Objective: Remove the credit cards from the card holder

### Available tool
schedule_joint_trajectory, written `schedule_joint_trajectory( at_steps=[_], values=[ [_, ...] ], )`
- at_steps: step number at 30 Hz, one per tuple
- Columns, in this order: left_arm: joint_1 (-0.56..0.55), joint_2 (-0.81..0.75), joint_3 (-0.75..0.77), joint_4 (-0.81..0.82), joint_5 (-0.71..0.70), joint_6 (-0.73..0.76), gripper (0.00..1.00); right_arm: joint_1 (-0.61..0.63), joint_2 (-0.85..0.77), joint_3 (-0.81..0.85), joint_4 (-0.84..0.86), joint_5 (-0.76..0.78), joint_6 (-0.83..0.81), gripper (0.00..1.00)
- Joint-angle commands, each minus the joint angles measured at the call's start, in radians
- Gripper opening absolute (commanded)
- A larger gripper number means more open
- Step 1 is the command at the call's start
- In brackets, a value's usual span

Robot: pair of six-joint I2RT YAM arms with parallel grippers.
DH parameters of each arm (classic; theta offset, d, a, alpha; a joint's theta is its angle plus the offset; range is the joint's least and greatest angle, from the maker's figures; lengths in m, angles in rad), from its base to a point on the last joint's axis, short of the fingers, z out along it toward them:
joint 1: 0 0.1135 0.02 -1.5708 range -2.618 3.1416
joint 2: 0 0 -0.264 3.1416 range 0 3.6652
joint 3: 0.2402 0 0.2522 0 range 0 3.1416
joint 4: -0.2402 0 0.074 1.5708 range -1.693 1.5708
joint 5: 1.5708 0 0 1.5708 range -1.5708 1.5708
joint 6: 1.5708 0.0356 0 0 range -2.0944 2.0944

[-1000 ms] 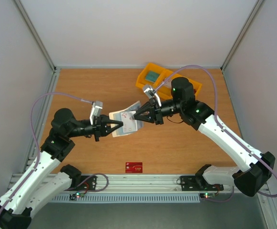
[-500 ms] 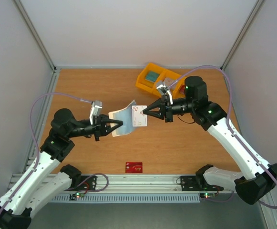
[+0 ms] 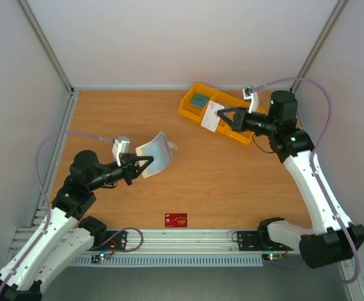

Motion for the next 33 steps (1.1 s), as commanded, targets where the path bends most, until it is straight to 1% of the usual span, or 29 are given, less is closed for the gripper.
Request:
schedule_joint_trajectory(
  at_steps=[1, 4, 7, 9, 10, 12, 16, 19, 22, 28, 33],
  values=[
    [0.031, -0.049, -0.071, -0.062, -0.177, -0.008, 0.00, -0.018, 0.149, 0.001, 0.095, 0.398, 0.355, 0.01],
    [0.052, -0.094, -0.107, -0.081, -0.208, -0.017, 0.00, -0.019, 0.250, -0.030, 0.257, 0.625, 0.550, 0.01],
    [0.087, -0.140, -0.146, -0.080, -0.226, -0.040, 0.00, -0.017, 0.340, -0.076, 0.443, 0.897, 0.784, 0.01],
    [0.109, -0.175, -0.181, -0.072, -0.242, -0.056, 0.00, -0.012, 0.417, -0.073, 0.545, 1.026, 0.910, 0.01],
    [0.117, -0.193, -0.197, -0.068, -0.248, -0.068, 0.00, -0.007, 0.476, -0.057, 0.565, 1.081, 0.953, 0.01],
    [0.134, -0.229, -0.234, -0.058, -0.258, -0.088, 0.00, 0.003, 0.568, -0.004, 0.542, 1.167, 1.050, 0.01],
    [0.164, -0.289, -0.292, -0.023, -0.267, -0.146, 0.00, 0.017, 0.729, 0.085, 0.482, 1.242, 1.280, 0.01],
    [0.171, -0.312, -0.289, 0.004, -0.260, -0.141, 0.00, 0.031, 0.829, 0.169, 0.409, 1.272, 1.364, 0.01],
    [0.171, -0.340, -0.289, 0.000, -0.273, -0.127, 0.00, 0.043, 0.895, 0.229, 0.367, 1.297, 1.421, 0.01],
    [0.170, -0.357, -0.290, 0.005, -0.282, -0.115, 0.00, 0.056, 0.962, 0.313, 0.231, 1.359, 1.521, 0.01],
    [0.171, -0.363, -0.293, 0.009, -0.285, -0.117, 0.00, 0.059, 1.042, 0.464, 0.092, 1.382, 1.510, 0.01]
  ],
)
